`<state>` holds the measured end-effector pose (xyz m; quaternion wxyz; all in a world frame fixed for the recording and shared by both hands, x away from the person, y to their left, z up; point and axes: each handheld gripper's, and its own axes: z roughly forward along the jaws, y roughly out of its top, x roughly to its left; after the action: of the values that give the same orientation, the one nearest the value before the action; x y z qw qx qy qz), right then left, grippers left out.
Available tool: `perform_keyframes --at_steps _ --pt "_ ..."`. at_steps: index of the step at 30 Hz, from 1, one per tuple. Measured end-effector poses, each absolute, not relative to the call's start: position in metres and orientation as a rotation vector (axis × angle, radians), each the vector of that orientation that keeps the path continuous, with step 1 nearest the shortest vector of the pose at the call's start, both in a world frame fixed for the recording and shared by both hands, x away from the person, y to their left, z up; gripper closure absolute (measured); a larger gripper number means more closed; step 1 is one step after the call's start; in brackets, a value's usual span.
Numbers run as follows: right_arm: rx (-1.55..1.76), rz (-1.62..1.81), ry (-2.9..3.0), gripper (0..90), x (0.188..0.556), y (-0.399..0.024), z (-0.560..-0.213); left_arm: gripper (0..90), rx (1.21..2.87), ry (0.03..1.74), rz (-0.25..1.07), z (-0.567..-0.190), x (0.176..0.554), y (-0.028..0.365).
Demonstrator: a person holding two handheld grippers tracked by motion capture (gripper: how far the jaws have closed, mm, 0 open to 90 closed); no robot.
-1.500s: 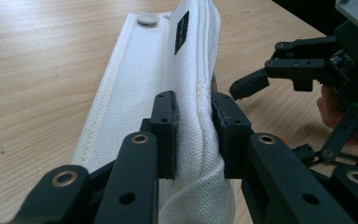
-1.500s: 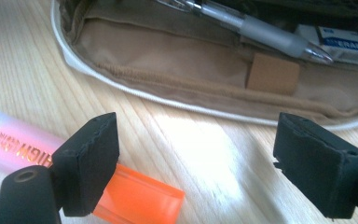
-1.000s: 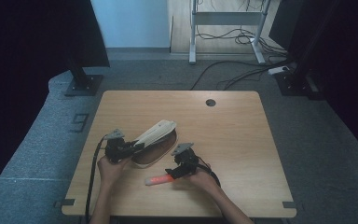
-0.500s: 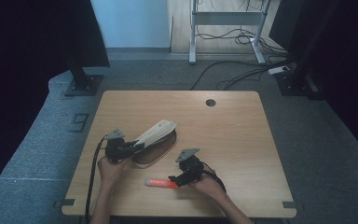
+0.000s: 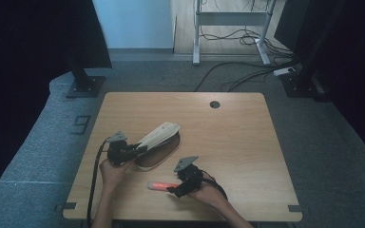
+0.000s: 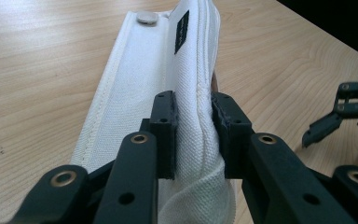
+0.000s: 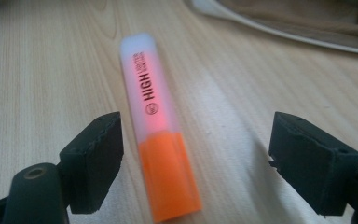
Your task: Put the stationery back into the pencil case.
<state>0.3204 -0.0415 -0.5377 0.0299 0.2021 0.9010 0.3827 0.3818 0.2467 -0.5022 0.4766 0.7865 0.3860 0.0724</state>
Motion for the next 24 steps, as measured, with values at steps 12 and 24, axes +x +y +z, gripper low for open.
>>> perform_keyframes --at_steps 12,24 --pt "0.45 1.061 2.81 44.8 0.312 -0.028 -0.538 71.8 1.924 0.943 0.175 -0.503 0.382 0.246" --pt "0.455 1.046 2.826 66.2 0.311 -0.024 -0.535 71.9 1.925 0.943 0.177 -0.502 0.381 0.246"
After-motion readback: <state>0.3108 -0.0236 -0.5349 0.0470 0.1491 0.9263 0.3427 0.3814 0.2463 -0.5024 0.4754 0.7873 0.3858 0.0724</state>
